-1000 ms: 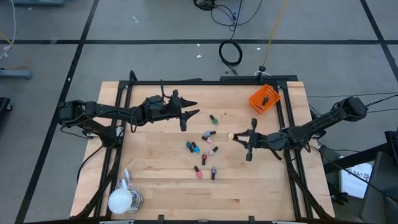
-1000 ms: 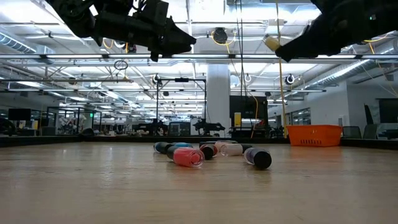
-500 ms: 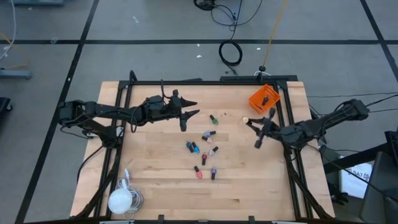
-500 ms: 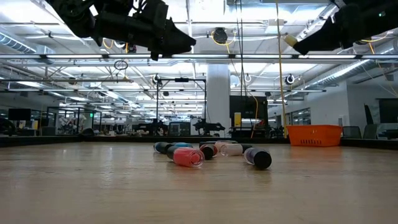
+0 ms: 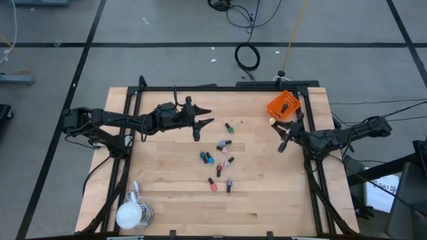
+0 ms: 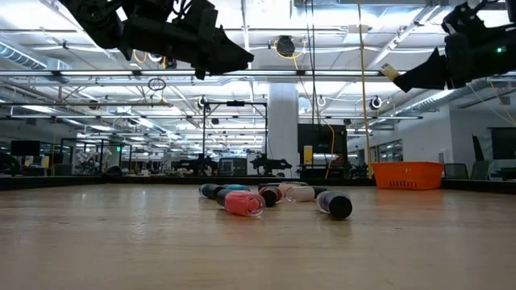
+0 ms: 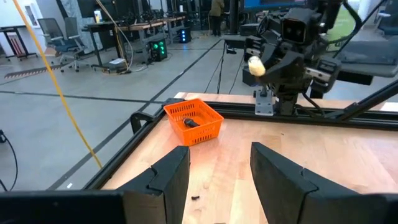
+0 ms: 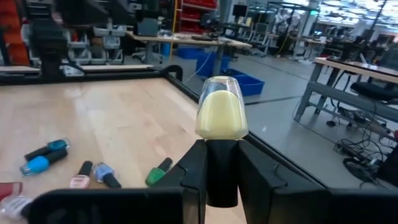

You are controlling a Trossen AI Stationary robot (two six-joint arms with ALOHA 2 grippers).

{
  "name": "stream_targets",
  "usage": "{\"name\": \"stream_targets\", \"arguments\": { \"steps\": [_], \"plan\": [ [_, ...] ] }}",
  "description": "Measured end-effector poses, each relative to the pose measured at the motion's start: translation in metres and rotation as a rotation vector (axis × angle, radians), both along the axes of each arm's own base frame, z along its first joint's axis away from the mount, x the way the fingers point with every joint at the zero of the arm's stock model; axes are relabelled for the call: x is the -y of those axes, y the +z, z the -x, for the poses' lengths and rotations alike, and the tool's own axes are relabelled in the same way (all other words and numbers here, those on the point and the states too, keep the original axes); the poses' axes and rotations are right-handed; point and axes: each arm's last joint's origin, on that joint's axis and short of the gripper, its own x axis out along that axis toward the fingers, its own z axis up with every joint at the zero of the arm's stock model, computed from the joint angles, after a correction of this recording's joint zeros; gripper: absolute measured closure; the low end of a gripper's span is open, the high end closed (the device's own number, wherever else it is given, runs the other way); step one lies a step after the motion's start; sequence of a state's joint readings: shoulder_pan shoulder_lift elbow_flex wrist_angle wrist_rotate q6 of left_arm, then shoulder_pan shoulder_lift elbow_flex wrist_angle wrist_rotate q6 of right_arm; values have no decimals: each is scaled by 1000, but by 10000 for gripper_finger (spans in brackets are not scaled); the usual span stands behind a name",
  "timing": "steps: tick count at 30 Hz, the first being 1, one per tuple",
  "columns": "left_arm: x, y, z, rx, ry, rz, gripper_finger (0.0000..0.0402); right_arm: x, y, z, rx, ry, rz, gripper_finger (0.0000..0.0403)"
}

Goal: Pick & Place Nail Polish
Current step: Put the yellow nail polish bottle into the orange basket

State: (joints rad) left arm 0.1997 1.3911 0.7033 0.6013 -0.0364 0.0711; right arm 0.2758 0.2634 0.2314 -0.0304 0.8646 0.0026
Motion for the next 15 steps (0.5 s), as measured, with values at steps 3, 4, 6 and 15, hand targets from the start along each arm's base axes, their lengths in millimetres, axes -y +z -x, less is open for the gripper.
{"name": "stream_targets", "arguments": {
  "steps": [3, 4, 6, 15],
  "plan": [
    [0, 0, 0, 0, 0, 1, 236, 3, -5, 4, 23, -16, -5, 355],
    [0, 0, 0, 0, 0, 2, 236, 3, -6, 5, 29, -19, -7, 355],
    [0, 0, 0, 0, 0, 2, 236, 5, -7, 8, 30, -24, -9, 355],
    [0, 0, 0, 1, 0, 4, 236, 7, -16, 15, 13, -46, -85, 355]
  ]
}}
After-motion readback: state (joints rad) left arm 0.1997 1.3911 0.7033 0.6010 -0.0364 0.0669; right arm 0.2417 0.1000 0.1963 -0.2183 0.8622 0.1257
